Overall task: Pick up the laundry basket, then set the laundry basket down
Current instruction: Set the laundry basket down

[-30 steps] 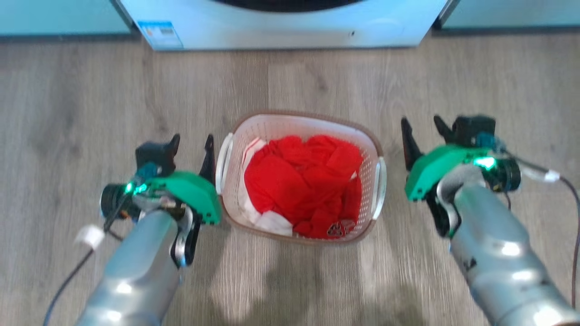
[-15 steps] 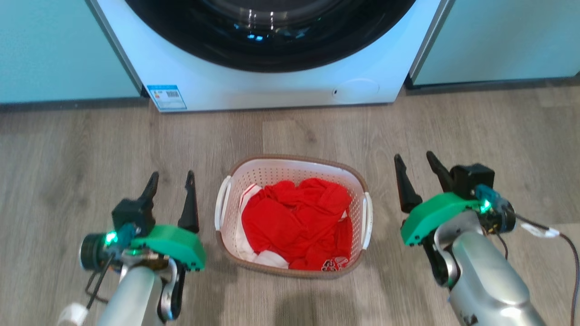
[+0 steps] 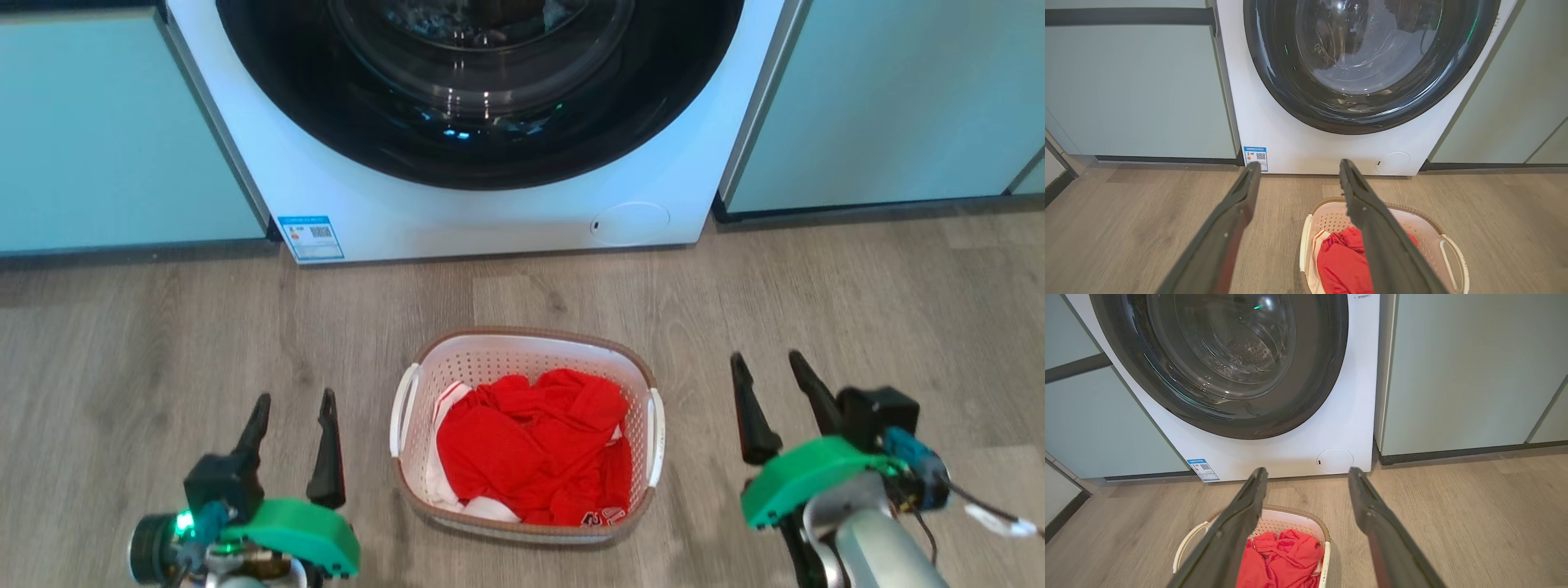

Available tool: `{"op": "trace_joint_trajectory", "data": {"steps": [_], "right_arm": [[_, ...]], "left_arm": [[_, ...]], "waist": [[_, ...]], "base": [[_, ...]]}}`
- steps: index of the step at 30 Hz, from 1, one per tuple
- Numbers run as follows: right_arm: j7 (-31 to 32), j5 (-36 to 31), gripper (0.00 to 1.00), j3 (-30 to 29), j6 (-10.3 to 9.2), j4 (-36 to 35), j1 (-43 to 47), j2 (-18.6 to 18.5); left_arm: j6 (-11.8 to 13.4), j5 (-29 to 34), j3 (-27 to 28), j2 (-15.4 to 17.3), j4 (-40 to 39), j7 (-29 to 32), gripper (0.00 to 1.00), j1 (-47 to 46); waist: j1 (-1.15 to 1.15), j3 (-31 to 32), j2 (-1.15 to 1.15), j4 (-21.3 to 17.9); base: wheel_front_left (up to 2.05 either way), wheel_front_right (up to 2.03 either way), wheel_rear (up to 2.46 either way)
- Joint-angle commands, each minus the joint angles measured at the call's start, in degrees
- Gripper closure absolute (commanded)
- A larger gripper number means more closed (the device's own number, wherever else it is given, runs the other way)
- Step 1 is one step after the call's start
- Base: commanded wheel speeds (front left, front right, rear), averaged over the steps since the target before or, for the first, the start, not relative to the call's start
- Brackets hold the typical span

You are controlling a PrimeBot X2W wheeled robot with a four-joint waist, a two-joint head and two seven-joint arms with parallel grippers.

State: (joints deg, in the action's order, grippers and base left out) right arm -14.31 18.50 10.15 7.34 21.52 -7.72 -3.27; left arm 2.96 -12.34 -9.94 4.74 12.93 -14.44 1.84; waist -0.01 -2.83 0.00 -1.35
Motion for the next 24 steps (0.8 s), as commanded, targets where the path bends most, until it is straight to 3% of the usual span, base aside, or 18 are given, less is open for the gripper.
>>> {"op": "trace_joint_trajectory", "data": {"steps": [1,24], "right_arm": [[-0.7,-0.9,0.0,0.5,0.14,-2.7,0.0,0.4],[-0.7,-2.0,0.0,-2.1,0.14,-8.3,6.3,0.4]], "left_arm": [[-0.2,0.8,2.6,-0.3,-2.8,-0.6,0.0,-0.8],[-0.7,1.5,6.6,-1.7,-7.3,-0.6,0.0,5.5]], "waist": [[0.01,0.6,0.0,0.0],[0.01,2.7,0.0,-1.0]], "base": [[0.0,0.0,0.0],[0.0,0.0,0.0]]}}
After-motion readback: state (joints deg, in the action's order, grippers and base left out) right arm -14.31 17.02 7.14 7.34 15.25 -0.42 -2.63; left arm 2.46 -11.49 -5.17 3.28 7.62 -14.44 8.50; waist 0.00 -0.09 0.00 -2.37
